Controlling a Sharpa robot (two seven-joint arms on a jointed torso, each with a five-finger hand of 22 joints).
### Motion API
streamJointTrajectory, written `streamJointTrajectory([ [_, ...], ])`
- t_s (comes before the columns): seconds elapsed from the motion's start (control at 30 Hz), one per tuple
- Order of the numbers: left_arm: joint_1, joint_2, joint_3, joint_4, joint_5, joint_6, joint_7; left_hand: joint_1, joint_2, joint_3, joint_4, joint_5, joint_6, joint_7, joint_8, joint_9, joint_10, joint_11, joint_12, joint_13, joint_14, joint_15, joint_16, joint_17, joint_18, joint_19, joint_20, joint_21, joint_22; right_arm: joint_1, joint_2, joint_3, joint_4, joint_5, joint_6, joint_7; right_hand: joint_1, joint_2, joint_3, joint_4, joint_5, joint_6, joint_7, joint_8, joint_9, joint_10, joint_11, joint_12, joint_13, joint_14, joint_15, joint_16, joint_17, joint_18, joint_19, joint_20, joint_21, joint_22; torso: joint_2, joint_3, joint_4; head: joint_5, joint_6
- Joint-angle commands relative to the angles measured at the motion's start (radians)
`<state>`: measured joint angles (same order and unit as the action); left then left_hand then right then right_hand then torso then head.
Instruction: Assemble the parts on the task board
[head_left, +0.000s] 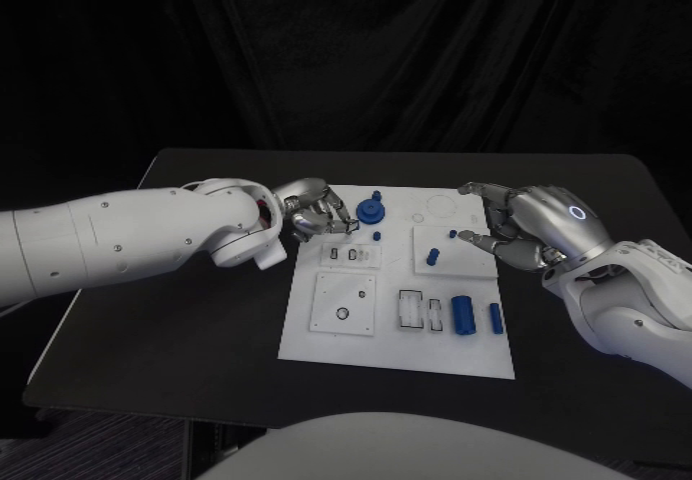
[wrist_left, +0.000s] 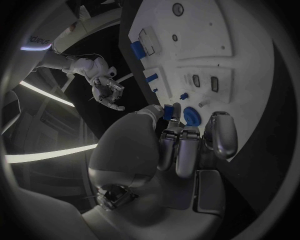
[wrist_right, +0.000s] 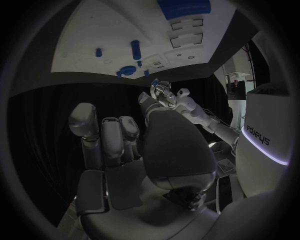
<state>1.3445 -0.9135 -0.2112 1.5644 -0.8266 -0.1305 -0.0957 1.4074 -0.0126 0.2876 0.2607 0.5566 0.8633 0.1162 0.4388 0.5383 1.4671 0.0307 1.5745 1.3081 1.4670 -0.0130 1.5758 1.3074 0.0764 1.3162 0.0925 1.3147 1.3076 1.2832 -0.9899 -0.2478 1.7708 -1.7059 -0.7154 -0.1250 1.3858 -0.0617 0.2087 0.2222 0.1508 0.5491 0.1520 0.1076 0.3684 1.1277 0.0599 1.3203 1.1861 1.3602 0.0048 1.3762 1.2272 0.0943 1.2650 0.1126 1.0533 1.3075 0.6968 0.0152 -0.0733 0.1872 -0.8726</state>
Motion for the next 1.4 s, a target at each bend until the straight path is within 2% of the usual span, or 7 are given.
streamJointTrajectory([
  [0.03, 0.032, 0.018, 0.001, -0.017, -0.045, 0.179, -0.189, -0.020, -0.003, 0.108, -0.096, -0.012, 0.027, -0.021, -0.005, 0.003, 0.104, -0.008, -0.004, 0.263, 0.104, -0.008, -0.005, 0.263, -0.001, 0.003, 0.000, -0.002, 0.163, 0.005, -0.019, 0.000, 0.011, 0.023, -0.009, -0.023, 0.008, 0.001, 0.004, 0.003, 0.009, 0.016, 0.000, 0.008, 0.003, -0.010, 0.003, -0.008, -0.003, -0.010, -0.001, -0.006, -0.003, 0.020, -0.004, 0.001, -0.007, 0.107, -0.003, 0.0059, -0.0065, 0.001, 0.000],
  [0.13, 0.066, 0.045, 0.001, -0.038, -0.047, 0.265, -0.265, -0.033, -0.005, 0.122, -0.100, -0.022, 0.033, -0.024, -0.004, 0.006, 0.104, -0.011, -0.004, 0.263, 0.104, -0.010, -0.005, 0.263, 0.000, 0.003, -0.002, -0.004, 0.162, 0.008, -0.031, 0.000, 0.009, 0.035, -0.012, -0.022, 0.008, 0.002, 0.004, 0.007, 0.011, 0.023, 0.001, 0.011, 0.001, -0.013, 0.004, -0.010, -0.007, -0.011, 0.000, -0.008, -0.005, 0.020, -0.004, 0.001, -0.010, 0.106, -0.005, 0.0142, -0.0129, 0.002, 0.000],
  [0.33, 0.096, 0.101, 0.001, -0.085, -0.047, 0.372, -0.369, -0.064, -0.011, 0.150, -0.112, -0.050, 0.040, -0.028, -0.008, 0.016, 0.104, -0.015, -0.004, 0.263, 0.104, -0.014, -0.005, 0.263, 0.000, 0.004, -0.006, -0.007, 0.161, 0.009, -0.015, 0.000, -0.020, 0.067, -0.009, -0.004, 0.012, 0.005, 0.005, 0.011, 0.018, 0.034, 0.002, 0.014, -0.004, -0.013, 0.004, -0.012, -0.010, -0.009, 0.000, -0.007, -0.004, 0.020, -0.003, 0.002, -0.011, 0.107, -0.007, 0.0263, -0.0209, 0.007, 0.000],
  [0.57, 0.104, 0.153, 0.001, -0.126, -0.047, 0.442, -0.450, -0.085, -0.012, 0.174, -0.128, -0.057, 0.042, -0.028, -0.015, 0.022, 0.104, -0.016, -0.004, 0.263, 0.104, -0.016, -0.005, 0.263, 0.002, -0.001, -0.008, -0.017, 0.158, 0.004, 0.002, 0.000, -0.048, 0.076, -0.001, 0.014, 0.013, 0.007, 0.005, 0.016, 0.022, 0.046, 0.002, 0.018, -0.007, -0.019, 0.005, -0.017, -0.017, -0.010, 0.001, -0.009, -0.007, 0.021, -0.004, 0.002, -0.017, 0.105, -0.010, 0.0381, -0.0332, 0.017, 0.000],
  [0.73, 0.106, 0.193, 0.001, -0.156, -0.047, 0.476, -0.488, -0.117, -0.013, 0.199, -0.152, -0.059, 0.045, -0.029, -0.022, 0.030, 0.104, -0.017, -0.004, 0.263, 0.104, -0.018, -0.005, 0.263, 0.003, 0.000, -0.010, -0.022, 0.157, -0.002, 0.008, 0.000, -0.062, 0.079, 0.005, 0.021, 0.014, 0.008, 0.006, 0.017, 0.022, 0.050, 0.002, 0.019, -0.008, -0.023, 0.005, -0.019, -0.021, -0.010, 0.001, -0.010, -0.009, 0.021, -0.004, 0.003, -0.020, 0.105, -0.017, 0.0506, -0.0395, 0.020, 0.000],
  [1.17, 0.104, 0.235, 0.001, -0.193, -0.026, 0.439, -0.514, -0.177, -0.006, 0.233, -0.192, -0.055, 0.049, -0.030, -0.031, 0.048, 0.104, -0.019, -0.004, 0.263, 0.104, -0.021, -0.005, 0.263, 0.004, 0.004, -0.013, -0.030, 0.154, -0.010, 0.015, 0.000, -0.074, 0.096, 0.020, 0.026, 0.016, 0.009, 0.006, 0.020, 0.024, 0.056, 0.003, 0.020, -0.011, -0.035, 0.005, -0.028, -0.032, -0.016, 0.001, -0.016, -0.018, 0.023, -0.009, 0.003, -0.031, 0.102, -0.030, 0.0588, -0.0448, 0.019, 0.000],
  [1.4, 0.102, 0.227, 0.000, -0.187, 0.051, 0.397, -0.515, -0.194, 0.001, 0.248, -0.208, -0.050, 0.047, -0.029, -0.036, 0.054, 0.104, -0.018, -0.004, 0.263, 0.104, -0.021, -0.005, 0.263, 0.006, -0.003, -0.013, -0.043, 0.150, -0.010, 0.019, 0.000, -0.073, 0.097, 0.028, 0.023, 0.016, 0.010, 0.007, 0.021, 0.024, 0.056, 0.003, 0.020, -0.013, -0.042, 0.006, -0.033, -0.039, -0.020, 0.001, -0.020, -0.023, 0.025, -0.013, 0.003, -0.038, 0.100, -0.039, 0.0548, -0.0466, 0.014, 0.000],
])
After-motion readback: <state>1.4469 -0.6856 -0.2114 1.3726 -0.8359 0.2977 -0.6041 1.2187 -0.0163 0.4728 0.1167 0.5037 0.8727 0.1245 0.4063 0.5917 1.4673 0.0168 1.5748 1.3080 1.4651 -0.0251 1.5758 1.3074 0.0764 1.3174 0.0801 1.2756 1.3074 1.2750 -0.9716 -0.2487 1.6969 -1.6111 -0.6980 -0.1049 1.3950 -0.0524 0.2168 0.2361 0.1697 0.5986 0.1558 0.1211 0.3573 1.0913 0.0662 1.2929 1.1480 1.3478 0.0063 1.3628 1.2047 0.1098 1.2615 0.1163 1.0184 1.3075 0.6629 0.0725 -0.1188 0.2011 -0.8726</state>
